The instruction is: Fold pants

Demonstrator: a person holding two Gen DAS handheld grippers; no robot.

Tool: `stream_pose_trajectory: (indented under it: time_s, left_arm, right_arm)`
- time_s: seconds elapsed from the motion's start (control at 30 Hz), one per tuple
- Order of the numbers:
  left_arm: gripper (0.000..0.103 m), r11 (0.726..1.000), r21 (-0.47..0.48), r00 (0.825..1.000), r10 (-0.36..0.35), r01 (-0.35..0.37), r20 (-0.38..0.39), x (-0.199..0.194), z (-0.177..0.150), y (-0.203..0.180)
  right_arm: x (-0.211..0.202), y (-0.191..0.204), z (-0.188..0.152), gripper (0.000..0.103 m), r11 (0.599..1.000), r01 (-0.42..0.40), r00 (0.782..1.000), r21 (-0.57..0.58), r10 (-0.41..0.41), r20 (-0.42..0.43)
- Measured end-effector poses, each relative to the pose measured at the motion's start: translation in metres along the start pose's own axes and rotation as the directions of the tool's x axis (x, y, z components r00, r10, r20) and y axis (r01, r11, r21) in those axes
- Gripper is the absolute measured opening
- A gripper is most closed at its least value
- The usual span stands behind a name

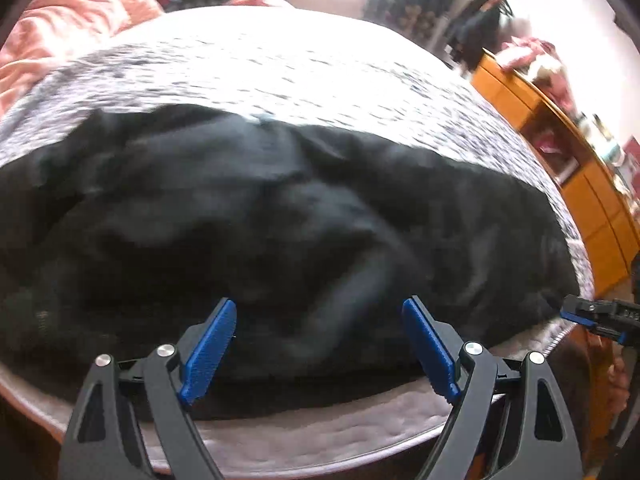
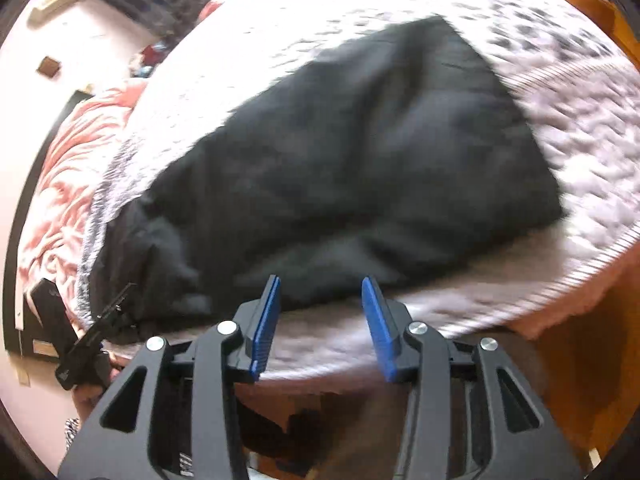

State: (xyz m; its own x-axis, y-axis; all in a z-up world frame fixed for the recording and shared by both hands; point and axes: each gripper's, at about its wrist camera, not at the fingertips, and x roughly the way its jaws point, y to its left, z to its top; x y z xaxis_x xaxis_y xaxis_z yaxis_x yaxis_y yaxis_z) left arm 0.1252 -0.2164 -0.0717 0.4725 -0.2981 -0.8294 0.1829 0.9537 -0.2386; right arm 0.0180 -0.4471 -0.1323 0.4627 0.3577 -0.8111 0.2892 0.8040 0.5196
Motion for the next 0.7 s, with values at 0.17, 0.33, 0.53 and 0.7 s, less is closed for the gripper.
stream_pose_trajectory:
  time_s: [0.17,0.33,0.53,0.7]
  left_arm:
    - [0.087,0.998,0.061,0.999,0.028,-0.025,-0.047,0.032,0.002,-0.028]
    - [0.091,0.998,0.046,0.995,0.037,-0.033,-0.092,0.051,-0.001,-0.022]
    - [0.091,1.000,-0.023,0.996,-0.005,0.003,-0.087,0.047,0.000,-0.013]
    - [0.088,0.988,-0.138,0.996,-0.073,0.064,-0.060,0.033,0.006,0.009]
  right_arm:
    - [-0.002,-0.036,-0.004,0.049,0.998,0.013,1.000,0.056,-0.012,-0.012]
    - [0.007,-0.066,0.008,0.054,0.991,-0.011,1.000,0.134,0.007,0.030]
    - [0.019,-0.091,0.027,0.048,0.966,-0.130,0.990,0.222,0.114,0.082]
    - [0.001,-0.086,0.042,0.008,0.960,-0.217,0.970,0.175,0.192,0.150]
